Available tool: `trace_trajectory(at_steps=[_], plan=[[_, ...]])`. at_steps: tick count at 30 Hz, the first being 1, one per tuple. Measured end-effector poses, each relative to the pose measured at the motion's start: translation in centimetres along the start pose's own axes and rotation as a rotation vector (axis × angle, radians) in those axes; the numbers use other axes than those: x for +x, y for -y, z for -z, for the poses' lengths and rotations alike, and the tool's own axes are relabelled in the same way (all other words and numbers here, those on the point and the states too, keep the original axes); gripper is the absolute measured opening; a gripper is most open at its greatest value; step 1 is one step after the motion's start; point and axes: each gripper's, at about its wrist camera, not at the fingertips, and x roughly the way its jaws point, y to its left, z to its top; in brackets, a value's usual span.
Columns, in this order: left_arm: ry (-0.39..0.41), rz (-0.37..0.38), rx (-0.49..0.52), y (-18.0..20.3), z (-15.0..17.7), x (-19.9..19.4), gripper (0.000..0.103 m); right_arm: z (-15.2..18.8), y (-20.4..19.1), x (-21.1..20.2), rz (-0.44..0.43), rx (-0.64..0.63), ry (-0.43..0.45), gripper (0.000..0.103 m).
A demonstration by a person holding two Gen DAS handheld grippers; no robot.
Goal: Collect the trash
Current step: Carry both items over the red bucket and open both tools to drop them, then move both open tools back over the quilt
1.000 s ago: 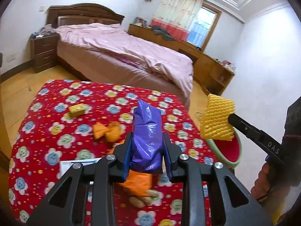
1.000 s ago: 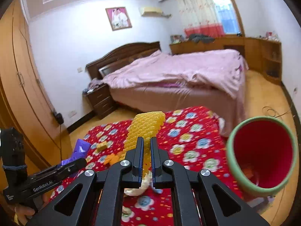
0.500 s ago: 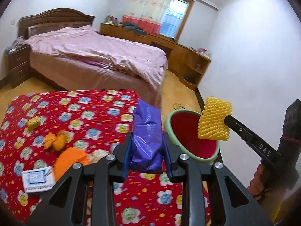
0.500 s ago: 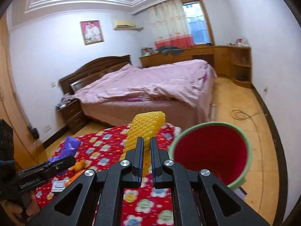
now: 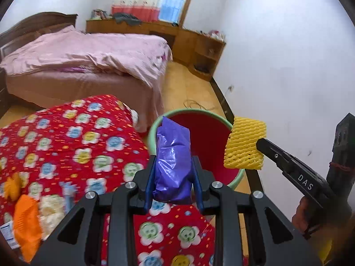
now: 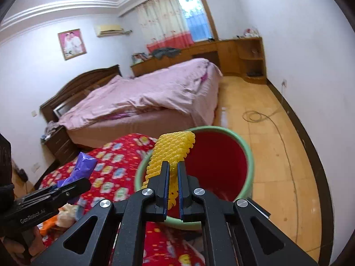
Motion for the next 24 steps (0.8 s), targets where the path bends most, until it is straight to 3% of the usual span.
trace_trajectory(at_steps=[13,18,21,24], plan=[[-0.135,0.027,0.011,1.3,0.0,8.9,0.03,1.0,4.9,5.1,0.076,0.085,-0.11,0.01],[-0.134,0.012,0.015,1.4,0.2,9.5,0.054,1.3,5.9,6.3,0.071,0.11,-0.141,0.012],[-0.119,-0.002,0.033,1.5,0.3,9.5,0.055,1.4,6.2,6.5,0.065,0.12,-0.142,0.026],[-0.123,-0.008,0.026,1.3,0.1,9.2,0.055,1.4,6.1,6.3,0.05,0.132,-0.14,0.029]])
